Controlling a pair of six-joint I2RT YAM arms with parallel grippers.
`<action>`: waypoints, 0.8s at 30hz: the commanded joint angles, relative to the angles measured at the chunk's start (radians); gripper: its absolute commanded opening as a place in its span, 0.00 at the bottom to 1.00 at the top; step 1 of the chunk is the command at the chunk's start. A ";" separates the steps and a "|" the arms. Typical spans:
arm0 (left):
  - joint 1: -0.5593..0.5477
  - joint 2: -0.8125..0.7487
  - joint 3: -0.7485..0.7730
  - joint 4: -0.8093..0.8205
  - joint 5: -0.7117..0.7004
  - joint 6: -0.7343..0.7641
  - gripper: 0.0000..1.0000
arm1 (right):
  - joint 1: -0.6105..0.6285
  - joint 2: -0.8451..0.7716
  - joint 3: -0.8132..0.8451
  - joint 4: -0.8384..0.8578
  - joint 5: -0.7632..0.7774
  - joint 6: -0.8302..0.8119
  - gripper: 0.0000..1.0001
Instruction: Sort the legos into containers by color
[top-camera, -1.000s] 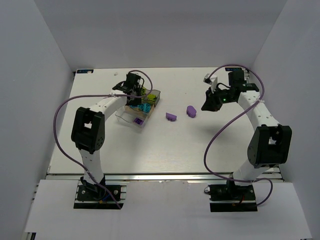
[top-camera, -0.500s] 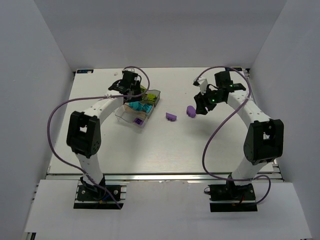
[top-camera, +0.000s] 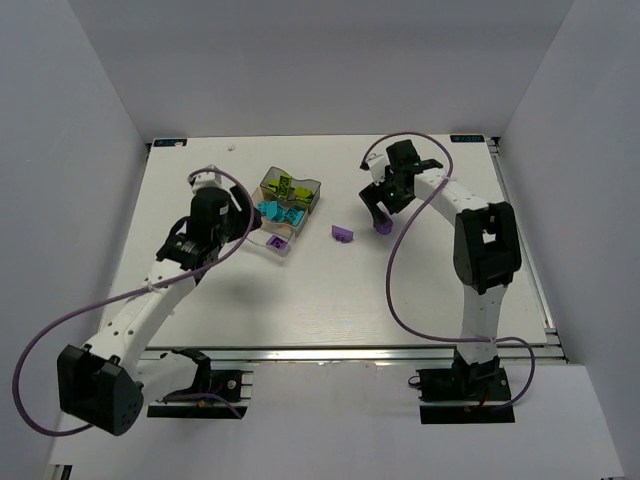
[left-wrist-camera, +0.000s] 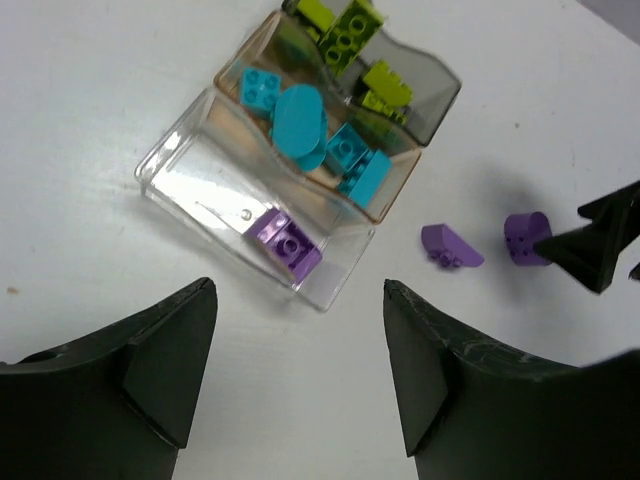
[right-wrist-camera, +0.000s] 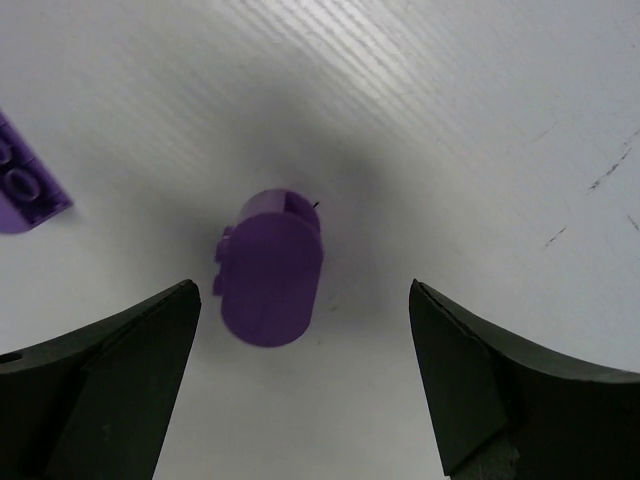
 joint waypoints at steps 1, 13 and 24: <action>0.006 -0.068 -0.081 0.001 0.022 -0.064 0.77 | -0.001 0.050 0.102 -0.014 0.045 0.037 0.89; 0.006 -0.193 -0.181 0.007 0.029 -0.097 0.79 | -0.001 0.164 0.152 -0.075 0.005 0.043 0.73; 0.006 -0.207 -0.203 0.019 0.042 -0.108 0.79 | -0.001 0.152 0.142 -0.132 -0.042 0.031 0.39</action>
